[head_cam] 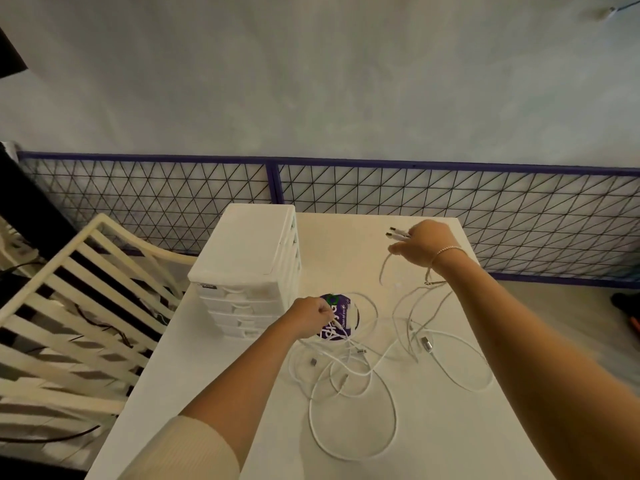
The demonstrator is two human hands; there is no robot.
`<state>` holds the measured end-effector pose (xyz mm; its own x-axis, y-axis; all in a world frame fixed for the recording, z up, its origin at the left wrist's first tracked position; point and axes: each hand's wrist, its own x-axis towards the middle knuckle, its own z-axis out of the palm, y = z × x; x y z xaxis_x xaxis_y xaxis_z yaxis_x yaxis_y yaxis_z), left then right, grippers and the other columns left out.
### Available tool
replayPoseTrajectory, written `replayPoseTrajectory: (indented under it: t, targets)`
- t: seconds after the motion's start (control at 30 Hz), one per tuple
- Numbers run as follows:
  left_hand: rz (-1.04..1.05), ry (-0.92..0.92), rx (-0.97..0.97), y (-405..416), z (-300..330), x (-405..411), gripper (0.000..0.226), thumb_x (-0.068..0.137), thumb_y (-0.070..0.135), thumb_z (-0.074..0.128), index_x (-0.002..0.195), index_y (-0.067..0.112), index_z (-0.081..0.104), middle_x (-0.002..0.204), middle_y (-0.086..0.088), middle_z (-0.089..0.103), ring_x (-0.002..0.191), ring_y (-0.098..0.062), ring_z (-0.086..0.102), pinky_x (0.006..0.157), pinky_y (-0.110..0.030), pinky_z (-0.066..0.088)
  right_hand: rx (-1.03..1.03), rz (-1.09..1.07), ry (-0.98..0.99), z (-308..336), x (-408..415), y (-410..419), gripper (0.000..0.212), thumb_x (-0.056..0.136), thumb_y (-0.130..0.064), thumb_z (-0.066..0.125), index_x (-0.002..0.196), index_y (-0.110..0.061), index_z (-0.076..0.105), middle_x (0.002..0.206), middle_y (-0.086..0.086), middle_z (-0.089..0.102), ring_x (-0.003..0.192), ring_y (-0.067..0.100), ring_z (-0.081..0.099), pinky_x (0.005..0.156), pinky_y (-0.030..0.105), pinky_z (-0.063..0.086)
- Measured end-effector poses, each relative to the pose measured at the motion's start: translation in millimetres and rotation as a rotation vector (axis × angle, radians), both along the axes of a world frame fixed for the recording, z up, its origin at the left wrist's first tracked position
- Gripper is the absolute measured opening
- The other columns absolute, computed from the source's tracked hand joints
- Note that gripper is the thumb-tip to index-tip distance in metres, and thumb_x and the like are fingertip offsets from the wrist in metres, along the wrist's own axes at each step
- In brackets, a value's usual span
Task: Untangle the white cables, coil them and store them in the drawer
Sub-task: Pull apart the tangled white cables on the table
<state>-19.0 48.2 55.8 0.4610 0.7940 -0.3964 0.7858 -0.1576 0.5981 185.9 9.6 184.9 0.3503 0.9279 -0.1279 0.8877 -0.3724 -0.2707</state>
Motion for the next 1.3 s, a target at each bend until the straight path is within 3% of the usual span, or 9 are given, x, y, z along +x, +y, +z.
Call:
replayPoseTrajectory:
  t: [0.1,0.23,0.4,0.5,0.63,0.8,1.07,1.2,1.3]
  targets:
    - [-0.076,0.118,0.001,-7,-17,7,0.019,0.096,0.022,0.041,0.093,0.013,0.058,0.100,-0.007,0.056,0.083,-0.018,0.049,0.077,-0.030,0.048,-0.265,0.096,-0.089,-16,5,-10,0.043,0.094,-0.038,0.047,0.132,-0.019,0.053,0.129,0.004,0.059,0.115,0.021,0.053,0.091,0.030,0.039]
    - [-0.025,0.126,-0.025,-18,-40,15,0.017,0.096,0.016,0.040,0.087,0.012,0.053,0.086,-0.006,0.053,0.078,-0.020,0.047,0.068,-0.026,0.041,-0.382,0.058,-0.084,-42,11,-16,0.038,0.086,-0.039,0.059,0.104,-0.008,0.070,0.089,0.006,0.059,0.087,0.019,0.053,0.074,0.027,0.036]
    - [0.058,0.115,0.098,-16,-58,29,0.028,0.092,0.003,0.039,0.066,0.014,0.042,0.078,-0.006,0.055,0.080,-0.022,0.049,0.064,-0.027,0.037,-0.456,0.073,-0.023,-69,7,-23,0.042,0.092,-0.037,0.051,0.116,-0.004,0.062,0.103,0.010,0.061,0.107,0.023,0.056,0.088,0.028,0.040]
    - [0.056,0.134,0.074,-10,-62,42,0.022,0.092,0.000,0.037,0.078,0.006,0.052,0.094,-0.010,0.060,0.090,-0.025,0.052,0.063,-0.026,0.042,-0.449,0.066,0.052,-89,10,-20,0.041,0.095,-0.034,0.045,0.121,-0.006,0.060,0.119,0.008,0.063,0.109,0.022,0.056,0.090,0.027,0.040]
    - [0.073,0.114,0.022,-6,-76,53,0.034,0.095,0.000,0.036,0.124,0.002,0.053,0.126,-0.017,0.052,0.116,-0.029,0.050,0.093,-0.031,0.042,-0.386,0.052,0.154,-105,11,-21,0.037,0.094,-0.030,0.047,0.104,0.001,0.064,0.087,0.009,0.056,0.079,0.019,0.049,0.059,0.024,0.035]
    - [0.075,0.156,-0.004,-5,-95,64,0.039,0.096,0.005,0.036,0.132,0.009,0.049,0.135,-0.015,0.046,0.121,-0.028,0.044,0.096,-0.027,0.036,-0.371,0.101,0.181,-115,16,-19,0.031,0.095,-0.031,0.047,0.074,-0.009,0.054,0.073,0.004,0.050,0.077,0.019,0.047,0.052,0.020,0.029]
    - [0.101,0.376,0.062,-13,-100,79,0.039,0.097,0.014,0.035,0.132,0.003,0.047,0.137,-0.014,0.040,0.126,-0.029,0.036,0.104,-0.034,0.033,-0.342,0.111,0.249,-114,21,-13,0.028,0.094,-0.030,0.046,0.078,-0.008,0.053,0.065,0.000,0.045,0.066,0.016,0.044,0.052,0.021,0.030]
    - [0.235,0.179,-0.063,-9,-93,79,0.032,0.097,0.009,0.034,0.119,0.004,0.057,0.120,-0.013,0.058,0.115,-0.030,0.052,0.096,-0.036,0.041,-0.321,0.070,0.324,-114,19,-11,0.024,0.094,-0.029,0.048,0.081,-0.010,0.052,0.065,-0.002,0.044,0.057,0.009,0.040,0.050,0.021,0.032]
    - [0.483,-0.115,-0.155,-10,-87,73,0.019,0.089,0.012,0.049,0.074,0.009,0.060,0.070,-0.005,0.055,0.081,-0.025,0.052,0.075,-0.031,0.044,-0.286,-0.015,0.514,-110,15,-13,0.020,0.095,-0.027,0.048,0.084,-0.010,0.050,0.067,0.001,0.044,0.054,0.012,0.039,0.046,0.021,0.033]
